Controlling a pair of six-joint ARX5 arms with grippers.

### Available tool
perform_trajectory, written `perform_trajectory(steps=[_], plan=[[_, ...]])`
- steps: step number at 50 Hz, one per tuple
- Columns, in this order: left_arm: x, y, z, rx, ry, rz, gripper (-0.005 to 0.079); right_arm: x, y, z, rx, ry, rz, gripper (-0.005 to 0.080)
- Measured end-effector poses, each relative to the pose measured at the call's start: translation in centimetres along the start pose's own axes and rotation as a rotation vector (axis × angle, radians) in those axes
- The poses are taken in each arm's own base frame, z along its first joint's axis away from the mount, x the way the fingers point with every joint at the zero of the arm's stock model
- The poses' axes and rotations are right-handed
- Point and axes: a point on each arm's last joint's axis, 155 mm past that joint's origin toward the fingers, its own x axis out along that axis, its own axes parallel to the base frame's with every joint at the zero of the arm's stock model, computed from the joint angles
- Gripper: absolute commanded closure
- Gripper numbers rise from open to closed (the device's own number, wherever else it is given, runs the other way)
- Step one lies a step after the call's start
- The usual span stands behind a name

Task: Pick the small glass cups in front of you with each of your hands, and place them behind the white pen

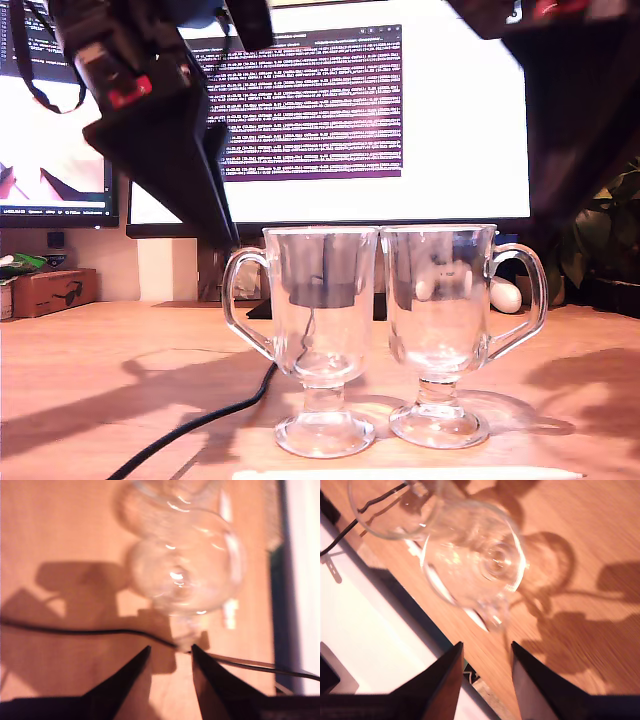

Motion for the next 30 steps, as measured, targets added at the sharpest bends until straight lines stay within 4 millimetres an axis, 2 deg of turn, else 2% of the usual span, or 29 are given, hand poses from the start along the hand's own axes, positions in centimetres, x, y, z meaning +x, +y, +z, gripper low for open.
perform_trajectory(steps=[3, 5, 7, 8, 9, 17, 19, 25, 30], plan=[[-0.5, 0.4, -0.8, -0.035, 0.012, 0.006, 0.0560, -0.4, -0.7, -0.1, 0.027, -0.011, -0.008, 0.0564], [-0.8, 0.8, -1.3, -0.056, 0.016, 0.012, 0.0636, -0.6, -1.1, -0.1, 0.042, -0.019, -0.014, 0.0623], [-1.3, 1.2, -1.9, -0.081, 0.019, 0.021, 0.0754, -0.9, -1.6, -0.1, 0.060, -0.031, -0.021, 0.0702], [-1.6, 1.3, -2.2, -0.095, 0.021, 0.024, 0.0773, -1.0, -1.8, -0.1, 0.067, -0.038, -0.025, 0.0742], [-1.9, 1.5, -2.6, -0.108, 0.022, 0.028, 0.0756, -1.2, -2.1, -0.1, 0.076, -0.045, -0.029, 0.0771], [-4.3, 2.7, -4.3, -0.257, -0.008, 0.064, 0.0761, -2.4, -4.3, 1.7, 0.154, -0.160, -0.072, 0.0760], [-4.7, 2.7, -4.2, -0.353, -0.043, 0.047, 0.0761, -2.7, -4.9, 2.4, 0.183, -0.197, -0.084, 0.0760], [-5.9, 2.2, -3.0, -0.452, -0.186, -0.061, 0.0761, -3.9, -7.0, 5.1, 0.195, -0.327, -0.130, 0.0760], [-7.1, 3.4, -2.8, -0.492, -0.282, -0.067, 0.0761, -5.3, -9.0, 7.1, 0.232, -0.440, -0.170, 0.0760]])
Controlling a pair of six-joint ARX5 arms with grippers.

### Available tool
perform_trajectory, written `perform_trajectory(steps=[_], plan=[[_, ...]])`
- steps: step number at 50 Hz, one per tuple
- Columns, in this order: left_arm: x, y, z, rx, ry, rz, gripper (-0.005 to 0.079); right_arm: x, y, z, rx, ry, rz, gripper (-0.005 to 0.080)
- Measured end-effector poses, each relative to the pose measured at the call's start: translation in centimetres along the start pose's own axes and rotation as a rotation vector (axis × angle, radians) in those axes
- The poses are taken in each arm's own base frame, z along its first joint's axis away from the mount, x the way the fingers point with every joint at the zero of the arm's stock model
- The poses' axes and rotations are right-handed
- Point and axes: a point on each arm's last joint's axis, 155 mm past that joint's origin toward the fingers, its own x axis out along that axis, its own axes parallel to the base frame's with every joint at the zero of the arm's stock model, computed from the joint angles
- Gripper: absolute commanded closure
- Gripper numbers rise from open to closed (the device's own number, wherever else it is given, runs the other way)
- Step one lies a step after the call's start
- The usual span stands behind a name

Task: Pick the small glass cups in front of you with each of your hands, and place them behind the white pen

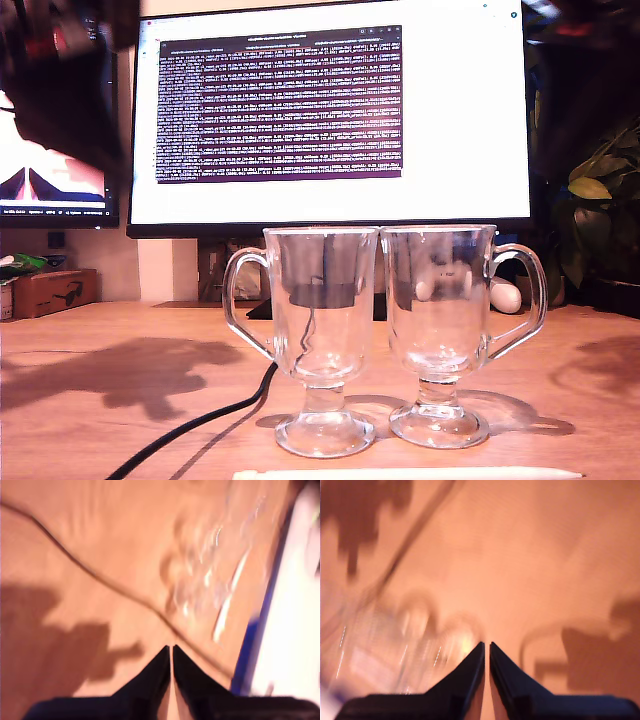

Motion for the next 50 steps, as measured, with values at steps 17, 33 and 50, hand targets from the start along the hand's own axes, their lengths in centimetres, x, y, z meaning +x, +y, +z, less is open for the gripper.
perform_trajectory(steps=[17, 33, 50], plan=[[-4.1, 9.7, 0.0, -0.178, -0.160, 0.294, 0.0761, 2.7, -8.1, -1.3, 0.181, -0.129, -0.224, 0.0760], [-2.4, 14.5, -9.0, -0.441, -0.109, 0.584, 0.0761, 5.0, -11.0, -4.5, 0.209, -0.172, -0.311, 0.0760], [-5.5, 13.4, -9.5, -0.402, -0.294, 0.788, 0.0761, 5.9, -12.7, -6.3, 0.179, -0.222, -0.353, 0.0760]])
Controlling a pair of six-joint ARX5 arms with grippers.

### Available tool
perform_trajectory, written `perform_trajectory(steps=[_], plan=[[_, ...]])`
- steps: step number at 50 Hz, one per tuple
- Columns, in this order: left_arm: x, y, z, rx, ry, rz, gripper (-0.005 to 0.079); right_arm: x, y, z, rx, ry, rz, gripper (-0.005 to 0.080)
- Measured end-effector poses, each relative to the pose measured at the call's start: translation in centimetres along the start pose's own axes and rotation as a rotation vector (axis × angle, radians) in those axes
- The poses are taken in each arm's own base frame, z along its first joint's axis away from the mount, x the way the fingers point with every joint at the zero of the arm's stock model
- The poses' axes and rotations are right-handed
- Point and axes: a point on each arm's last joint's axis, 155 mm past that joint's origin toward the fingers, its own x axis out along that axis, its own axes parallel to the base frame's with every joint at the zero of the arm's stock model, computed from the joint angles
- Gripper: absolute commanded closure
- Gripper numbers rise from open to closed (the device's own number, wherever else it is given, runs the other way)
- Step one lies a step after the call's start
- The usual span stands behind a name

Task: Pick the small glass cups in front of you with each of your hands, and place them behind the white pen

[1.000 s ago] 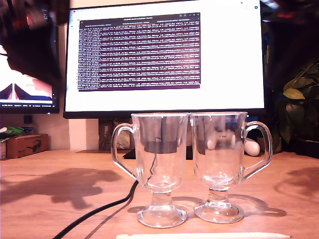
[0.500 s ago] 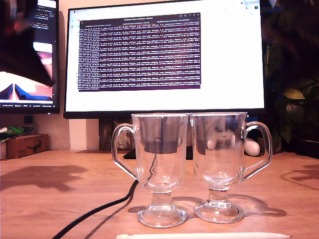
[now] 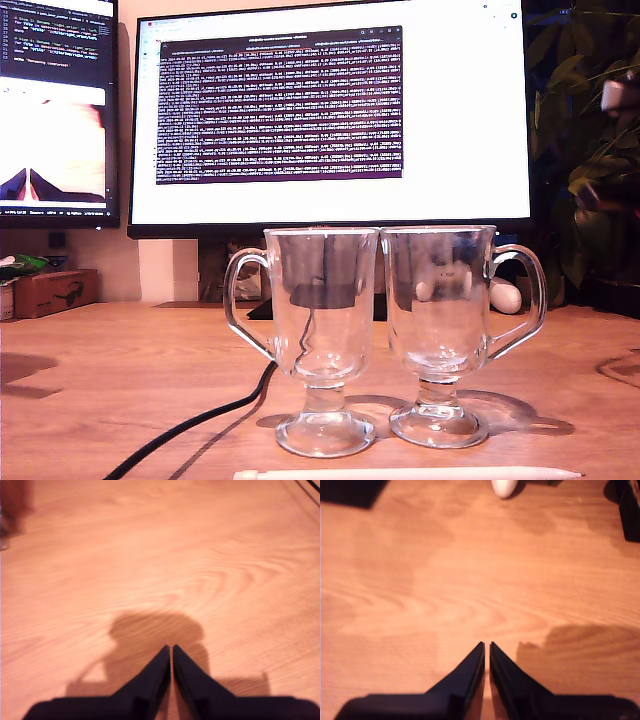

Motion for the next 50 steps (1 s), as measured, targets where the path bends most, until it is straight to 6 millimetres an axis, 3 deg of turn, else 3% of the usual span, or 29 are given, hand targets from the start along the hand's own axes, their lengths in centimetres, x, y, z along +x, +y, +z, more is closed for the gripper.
perform_trajectory(steps=[8, 16, 22, 32, 50], plan=[[0.5, -0.1, -2.5, -0.031, 0.009, 0.008, 0.0761, 0.2, -1.7, -1.8, 0.041, 0.006, -0.016, 0.0760], [0.8, 0.1, -2.4, -0.027, -0.040, 0.021, 0.0761, 0.2, -2.9, -2.8, 0.101, -0.024, -0.005, 0.0760], [0.9, 0.3, -2.2, -0.019, -0.091, 0.036, 0.0761, 0.0, -2.8, -2.2, 0.090, -0.089, 0.001, 0.0760], [1.1, 0.3, -4.6, -0.035, -0.084, 0.050, 0.0761, -1.8, -2.3, -2.2, 0.078, -0.195, -0.001, 0.0760], [-0.6, 0.0, -4.4, -0.008, -0.228, 0.069, 0.0761, -4.9, -1.9, 0.2, 0.058, -0.350, -0.010, 0.0760]])
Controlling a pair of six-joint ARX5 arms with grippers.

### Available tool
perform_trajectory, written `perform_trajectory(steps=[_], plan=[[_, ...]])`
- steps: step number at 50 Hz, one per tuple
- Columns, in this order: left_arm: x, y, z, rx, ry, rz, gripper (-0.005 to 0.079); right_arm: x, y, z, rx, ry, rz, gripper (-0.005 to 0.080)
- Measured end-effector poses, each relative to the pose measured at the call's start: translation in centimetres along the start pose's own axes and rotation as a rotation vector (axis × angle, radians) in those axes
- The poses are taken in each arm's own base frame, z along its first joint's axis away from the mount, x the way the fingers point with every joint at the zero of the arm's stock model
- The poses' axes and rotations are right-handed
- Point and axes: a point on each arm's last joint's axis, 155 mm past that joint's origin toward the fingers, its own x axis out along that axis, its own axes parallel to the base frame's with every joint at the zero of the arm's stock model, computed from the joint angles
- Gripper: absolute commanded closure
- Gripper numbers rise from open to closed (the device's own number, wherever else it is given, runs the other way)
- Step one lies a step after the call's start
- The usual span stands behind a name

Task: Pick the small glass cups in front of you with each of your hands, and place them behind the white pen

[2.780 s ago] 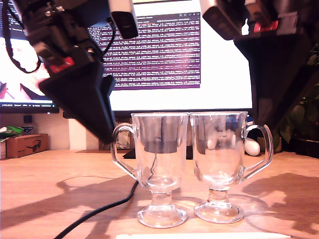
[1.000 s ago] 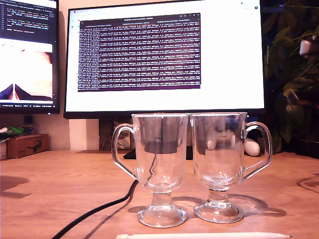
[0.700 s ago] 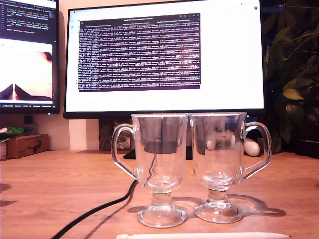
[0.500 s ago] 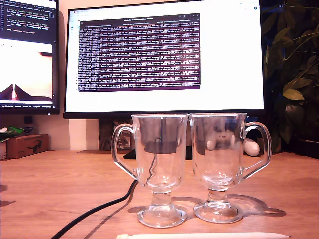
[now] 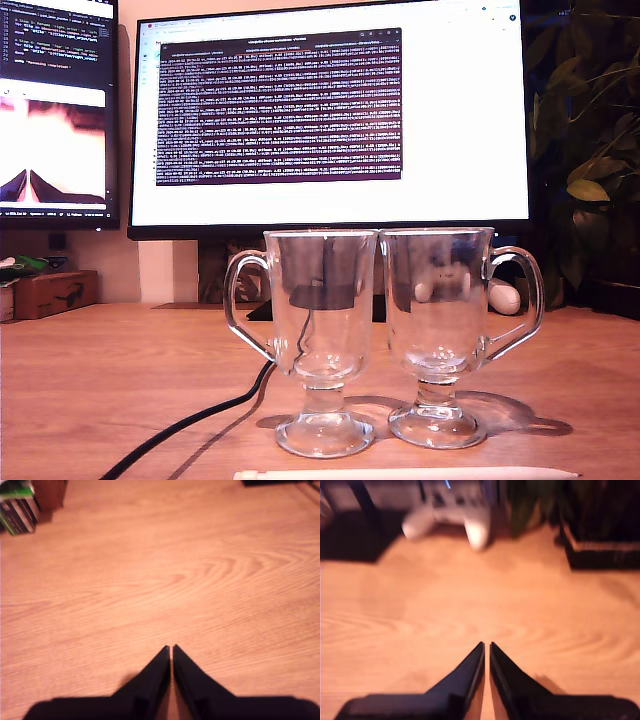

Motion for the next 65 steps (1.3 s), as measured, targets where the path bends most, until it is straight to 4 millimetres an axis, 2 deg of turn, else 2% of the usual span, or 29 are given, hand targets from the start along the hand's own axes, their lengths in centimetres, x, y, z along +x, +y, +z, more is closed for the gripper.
perform_trajectory(steps=[10, 24, 46, 58, 65], plan=[[-0.4, -0.5, -2.7, -0.029, 0.005, -0.011, 0.0761, -1.4, 0.5, -0.2, -0.014, -0.053, 0.006, 0.0760], [-1.6, -0.5, -0.7, -0.026, -0.089, -0.006, 0.0761, -2.8, 1.3, -1.8, -0.023, -0.067, 0.022, 0.0760], [-2.6, -0.3, 0.3, -0.015, -0.164, 0.017, 0.0761, -6.0, 2.2, 2.0, -0.081, -0.243, 0.037, 0.0760], [-3.2, -0.3, 0.8, -0.021, -0.209, 0.024, 0.0761, -7.5, 2.5, 2.3, -0.089, -0.281, 0.036, 0.0760], [-3.5, 0.1, 0.7, -0.026, -0.213, 0.047, 0.0761, -7.9, 2.6, 1.2, -0.084, -0.254, 0.037, 0.0760]])
